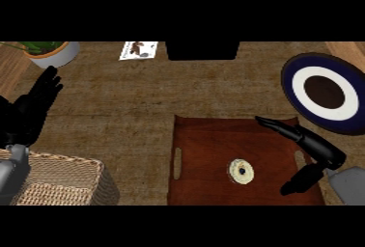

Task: Pick the cupcake from the tray and place it in the plate

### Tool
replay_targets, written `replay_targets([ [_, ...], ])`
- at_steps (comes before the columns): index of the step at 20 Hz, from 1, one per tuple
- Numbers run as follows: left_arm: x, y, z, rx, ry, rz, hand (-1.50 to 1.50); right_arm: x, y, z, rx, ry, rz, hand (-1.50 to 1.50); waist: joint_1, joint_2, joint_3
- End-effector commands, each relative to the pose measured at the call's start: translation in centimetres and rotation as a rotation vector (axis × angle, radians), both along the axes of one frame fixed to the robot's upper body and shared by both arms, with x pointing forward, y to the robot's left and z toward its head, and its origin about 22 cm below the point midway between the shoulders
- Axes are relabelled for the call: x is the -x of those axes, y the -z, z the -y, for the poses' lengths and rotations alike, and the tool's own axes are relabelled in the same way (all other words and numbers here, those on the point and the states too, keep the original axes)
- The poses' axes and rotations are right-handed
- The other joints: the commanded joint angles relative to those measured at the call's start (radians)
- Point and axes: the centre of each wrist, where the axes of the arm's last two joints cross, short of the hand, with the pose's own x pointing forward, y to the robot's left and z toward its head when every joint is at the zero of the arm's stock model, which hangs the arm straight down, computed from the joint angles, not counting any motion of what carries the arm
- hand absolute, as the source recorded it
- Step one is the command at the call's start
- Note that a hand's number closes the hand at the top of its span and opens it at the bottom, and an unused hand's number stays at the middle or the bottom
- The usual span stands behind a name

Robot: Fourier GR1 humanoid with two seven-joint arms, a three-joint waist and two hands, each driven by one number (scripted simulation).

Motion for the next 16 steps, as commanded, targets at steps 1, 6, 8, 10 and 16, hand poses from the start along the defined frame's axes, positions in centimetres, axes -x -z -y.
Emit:
replay_targets([
  [1, 1.7, 4.7, 2.7, 0.085, 0.027, -0.100, 0.00, 0.2, -0.4, -0.4, 0.140, -0.038, -0.027, -1.50, -0.006, 0.013, -0.025],
  [6, 2.2, 5.1, 3.2, 0.092, 0.022, -0.097, 0.00, 0.0, -0.9, -2.4, 0.279, -0.052, 0.017, -1.50, -0.010, 0.012, -0.025],
  [8, 1.5, 4.1, 3.6, 0.104, 0.023, -0.095, 0.00, -0.4, -0.8, -3.4, 0.336, -0.046, 0.038, -1.50, -0.004, 0.013, -0.024],
  [10, 1.5, 5.1, 4.2, 0.093, 0.020, -0.097, 0.00, -0.1, -0.6, -2.0, 0.396, -0.044, 0.019, -1.50, -0.015, 0.016, -0.024],
  [16, 1.5, 3.7, 2.0, 0.087, 0.014, -0.100, 0.00, 0.7, -0.9, -5.5, 0.506, -0.098, 0.005, -1.50, -0.010, 0.011, -0.025],
])
